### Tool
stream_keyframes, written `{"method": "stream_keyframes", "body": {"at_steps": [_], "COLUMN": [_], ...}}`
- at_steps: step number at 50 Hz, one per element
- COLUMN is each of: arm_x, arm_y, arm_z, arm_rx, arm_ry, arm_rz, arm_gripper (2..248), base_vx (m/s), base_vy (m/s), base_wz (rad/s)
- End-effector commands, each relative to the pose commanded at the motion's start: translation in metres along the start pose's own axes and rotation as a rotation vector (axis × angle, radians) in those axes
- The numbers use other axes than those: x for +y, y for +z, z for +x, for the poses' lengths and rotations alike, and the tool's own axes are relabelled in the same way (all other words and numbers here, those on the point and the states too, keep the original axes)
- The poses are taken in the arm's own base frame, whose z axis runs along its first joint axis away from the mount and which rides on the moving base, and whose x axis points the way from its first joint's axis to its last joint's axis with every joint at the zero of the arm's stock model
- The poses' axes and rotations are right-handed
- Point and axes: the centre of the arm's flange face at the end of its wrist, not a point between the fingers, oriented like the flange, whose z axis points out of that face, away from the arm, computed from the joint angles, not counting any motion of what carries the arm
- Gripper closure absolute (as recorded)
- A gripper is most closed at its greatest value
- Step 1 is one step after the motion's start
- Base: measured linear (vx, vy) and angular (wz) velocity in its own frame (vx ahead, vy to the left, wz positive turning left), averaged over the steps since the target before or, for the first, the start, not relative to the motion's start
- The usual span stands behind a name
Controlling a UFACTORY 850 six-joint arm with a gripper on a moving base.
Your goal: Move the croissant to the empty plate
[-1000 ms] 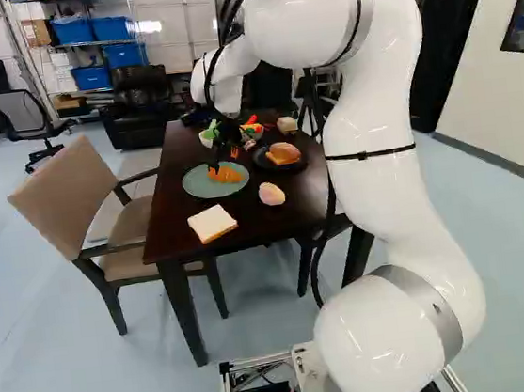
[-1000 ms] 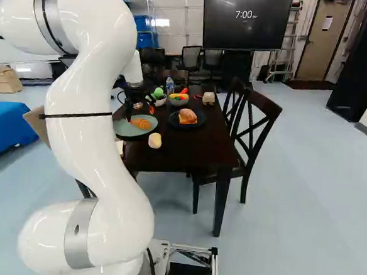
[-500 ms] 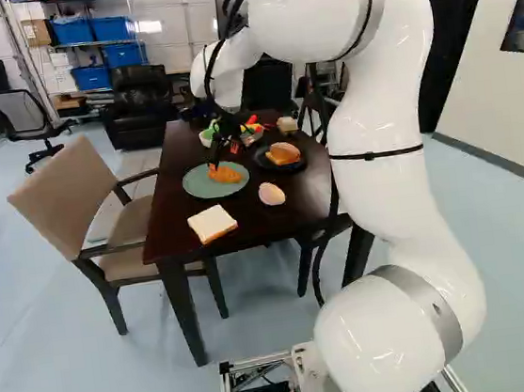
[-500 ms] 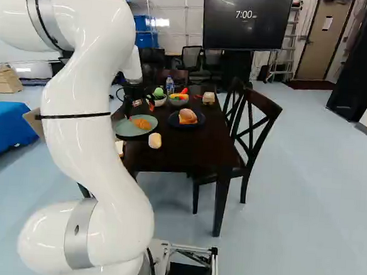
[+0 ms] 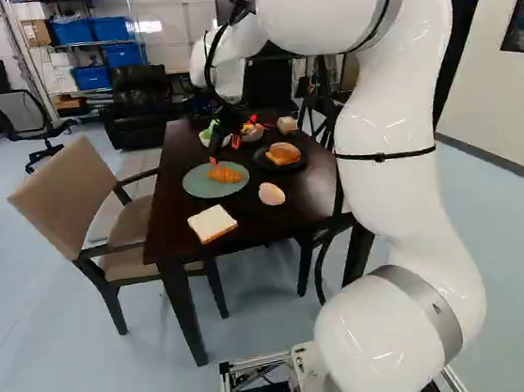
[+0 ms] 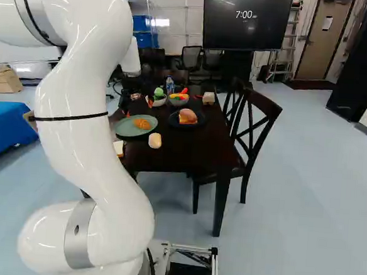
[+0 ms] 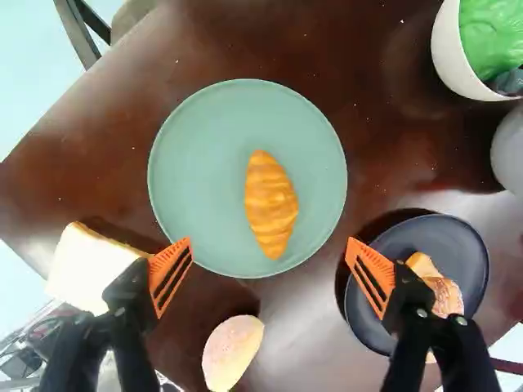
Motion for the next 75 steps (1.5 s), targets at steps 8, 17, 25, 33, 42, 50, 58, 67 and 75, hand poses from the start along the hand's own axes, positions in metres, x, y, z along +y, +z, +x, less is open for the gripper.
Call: {"method": "stream_keyframes", "body": {"at_steps": [8,17,25,33,42,50,58,67,75], "arm_x": [-0.003,-0.007,-0.011,-0.013,-0.014,-0.014,-0.014,-0.014,-0.014], "arm_y": [-0.012,-0.026,-0.039,-0.051,-0.054,-0.054,-0.054,-0.054,-0.054], "arm_z": [-0.003,-0.006,-0.009,-0.011,-0.012,-0.012,-0.012,-0.012,-0.012], "arm_rx": [-0.008,-0.016,-0.022,-0.020,-0.019,-0.019,-0.019,-0.019,-0.019], "arm_ry": [-0.001,-0.002,-0.003,-0.005,-0.005,-0.005,-0.005,-0.005,-0.005], "arm_rz": [0.008,0.018,0.025,0.024,0.023,0.023,0.023,0.023,0.023], "arm_gripper": [3,3,3,3,3,3,3,3,3], "base_vx": [0.000,0.000,0.000,0.000,0.000,0.000,-0.005,-0.159,-0.269], "base_vy": [0.000,0.000,0.000,0.000,0.000,0.000,0.000,0.021,0.041], "base_wz": [0.000,0.000,0.000,0.000,0.000,0.000,0.002,-0.035,0.013]}}
